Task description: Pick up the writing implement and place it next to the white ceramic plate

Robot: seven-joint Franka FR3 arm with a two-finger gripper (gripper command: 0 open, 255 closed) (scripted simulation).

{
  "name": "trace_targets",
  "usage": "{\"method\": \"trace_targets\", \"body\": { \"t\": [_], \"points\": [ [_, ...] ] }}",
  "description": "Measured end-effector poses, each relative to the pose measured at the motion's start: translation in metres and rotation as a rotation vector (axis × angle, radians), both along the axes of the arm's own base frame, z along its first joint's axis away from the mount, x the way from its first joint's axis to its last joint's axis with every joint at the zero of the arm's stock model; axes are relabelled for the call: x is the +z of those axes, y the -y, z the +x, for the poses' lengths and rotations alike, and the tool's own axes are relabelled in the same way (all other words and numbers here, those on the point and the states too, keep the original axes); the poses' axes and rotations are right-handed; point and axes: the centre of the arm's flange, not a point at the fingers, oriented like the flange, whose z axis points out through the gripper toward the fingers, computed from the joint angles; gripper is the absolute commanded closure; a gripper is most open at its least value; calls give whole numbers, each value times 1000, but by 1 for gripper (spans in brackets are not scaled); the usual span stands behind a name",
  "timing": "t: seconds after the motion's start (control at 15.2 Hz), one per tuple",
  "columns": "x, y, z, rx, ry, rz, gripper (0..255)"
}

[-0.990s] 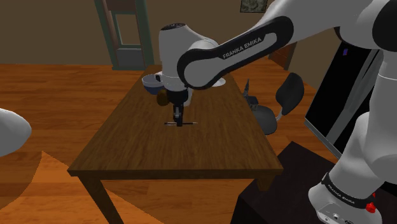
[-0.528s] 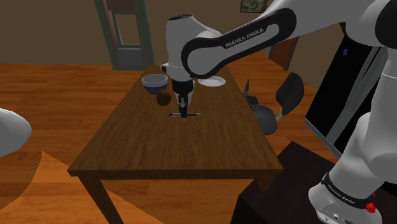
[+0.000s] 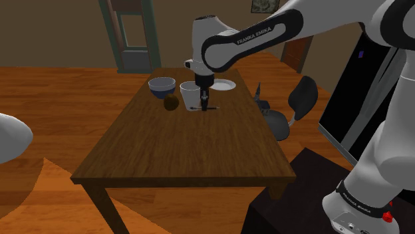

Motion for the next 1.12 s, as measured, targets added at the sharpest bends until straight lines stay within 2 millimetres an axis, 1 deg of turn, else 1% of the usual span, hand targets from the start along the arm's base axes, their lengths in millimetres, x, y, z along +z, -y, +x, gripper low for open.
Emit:
{"method": "trace_targets", "body": {
  "t": [0.07,0.79,0.99,1.12],
  "points": [
    [0,13,9,0,0,0,255],
    [-1,140,71,0,0,0,255],
    [1,179,88,0,0,0,255],
    [0,200,100,0,0,0,255]
  ]
}}
